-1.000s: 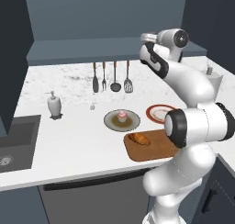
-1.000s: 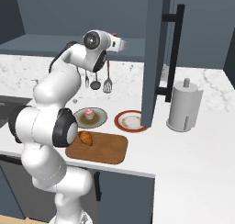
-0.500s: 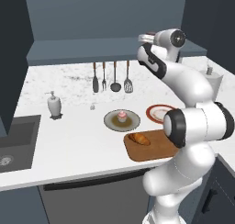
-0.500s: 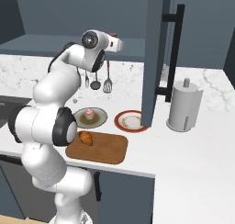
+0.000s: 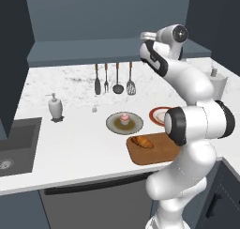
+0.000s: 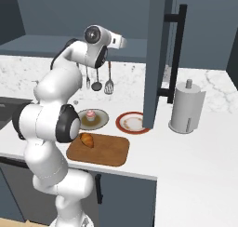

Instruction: From the different types of pastries on the counter, select a croissant and place it on the cutting board. Then retrieve a jar of jam from the cabinet and place it alongside the croissant on the cutting board.

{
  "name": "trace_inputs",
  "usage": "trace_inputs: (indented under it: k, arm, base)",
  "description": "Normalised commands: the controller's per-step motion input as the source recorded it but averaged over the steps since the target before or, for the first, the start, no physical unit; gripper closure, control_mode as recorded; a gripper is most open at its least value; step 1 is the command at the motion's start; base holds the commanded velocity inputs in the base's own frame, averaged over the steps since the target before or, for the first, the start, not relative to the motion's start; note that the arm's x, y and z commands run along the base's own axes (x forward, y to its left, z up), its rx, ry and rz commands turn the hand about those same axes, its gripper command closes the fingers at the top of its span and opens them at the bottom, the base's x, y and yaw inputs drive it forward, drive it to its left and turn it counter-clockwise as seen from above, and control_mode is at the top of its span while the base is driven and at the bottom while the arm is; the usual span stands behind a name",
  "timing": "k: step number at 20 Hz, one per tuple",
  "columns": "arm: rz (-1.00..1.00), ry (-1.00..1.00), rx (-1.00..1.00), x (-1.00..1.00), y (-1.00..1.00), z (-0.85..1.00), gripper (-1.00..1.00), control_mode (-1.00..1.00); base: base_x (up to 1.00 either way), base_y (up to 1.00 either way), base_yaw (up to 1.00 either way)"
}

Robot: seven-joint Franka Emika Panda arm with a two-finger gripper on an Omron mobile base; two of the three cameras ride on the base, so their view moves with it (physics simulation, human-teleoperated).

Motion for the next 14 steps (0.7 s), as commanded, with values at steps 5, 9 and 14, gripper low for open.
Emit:
trace_inputs:
  k: [5, 9, 14]
  arm:
    - [0.0, 0.01, 0.0, 0.18, 0.0, 0.0, -1.0, -1.0]
    - [0.0, 0.01, 0.0, 0.23, 0.0, 0.0, -1.0, -1.0]
    - [0.0, 0.0, 0.0, 0.15, 0.0, 0.0, -1.0, -1.0]
  base:
    - [0.0, 0.0, 0.0]
    - [0.0, 0.0, 0.0]
    - [0.0, 0.0, 0.0]
